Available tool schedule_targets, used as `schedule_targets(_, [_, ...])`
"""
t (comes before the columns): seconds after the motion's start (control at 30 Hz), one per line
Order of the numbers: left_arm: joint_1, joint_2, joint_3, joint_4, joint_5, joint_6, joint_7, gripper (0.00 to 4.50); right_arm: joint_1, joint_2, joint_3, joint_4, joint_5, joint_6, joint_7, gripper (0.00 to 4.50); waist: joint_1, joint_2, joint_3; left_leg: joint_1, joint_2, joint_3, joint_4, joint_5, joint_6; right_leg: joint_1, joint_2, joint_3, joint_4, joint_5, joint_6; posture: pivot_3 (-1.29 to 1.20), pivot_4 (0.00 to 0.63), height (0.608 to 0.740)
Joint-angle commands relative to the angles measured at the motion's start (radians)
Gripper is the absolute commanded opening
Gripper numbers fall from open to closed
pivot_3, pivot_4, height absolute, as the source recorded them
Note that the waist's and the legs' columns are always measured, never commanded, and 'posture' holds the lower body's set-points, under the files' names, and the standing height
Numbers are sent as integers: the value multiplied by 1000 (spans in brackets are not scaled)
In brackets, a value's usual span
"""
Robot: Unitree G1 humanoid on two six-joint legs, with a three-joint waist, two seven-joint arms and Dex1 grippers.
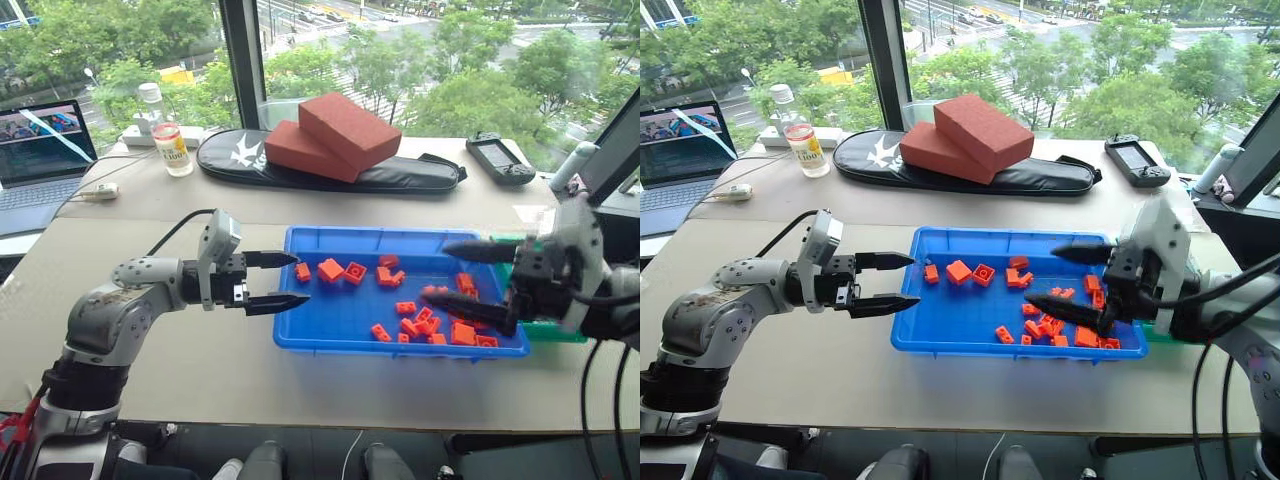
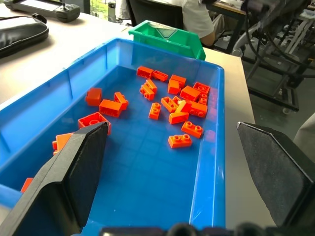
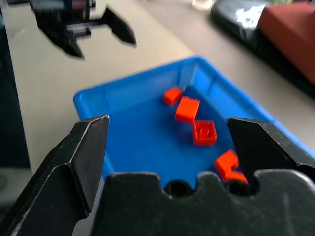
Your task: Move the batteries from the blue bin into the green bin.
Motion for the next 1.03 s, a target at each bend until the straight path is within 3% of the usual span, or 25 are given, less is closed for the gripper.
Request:
schedule_targets(0.03, [-4,5,24,-18,-11,-16,-2,4500,33,4,37,16,-74,-105,-20,4456,-4,0,0,0,0,0,0,0,0,0,0,0,0,0,0,0,150,740])
schedule_targets(0.27, [-20,-5,3,-11,-8,-15,-8,4500,97,22,81,71,-149,-210,-33,4456,-3,0,0,0,0,1,0,0,0,-1,1,1,0,0,0,0,150,740])
schedule_targets(1.03, [-20,-1,-8,-10,-4,-21,-38,4500,102,29,66,99,-130,-241,-36,4456,-2,0,0,0,0,1,0,0,0,-1,1,1,0,0,0,0,150,740])
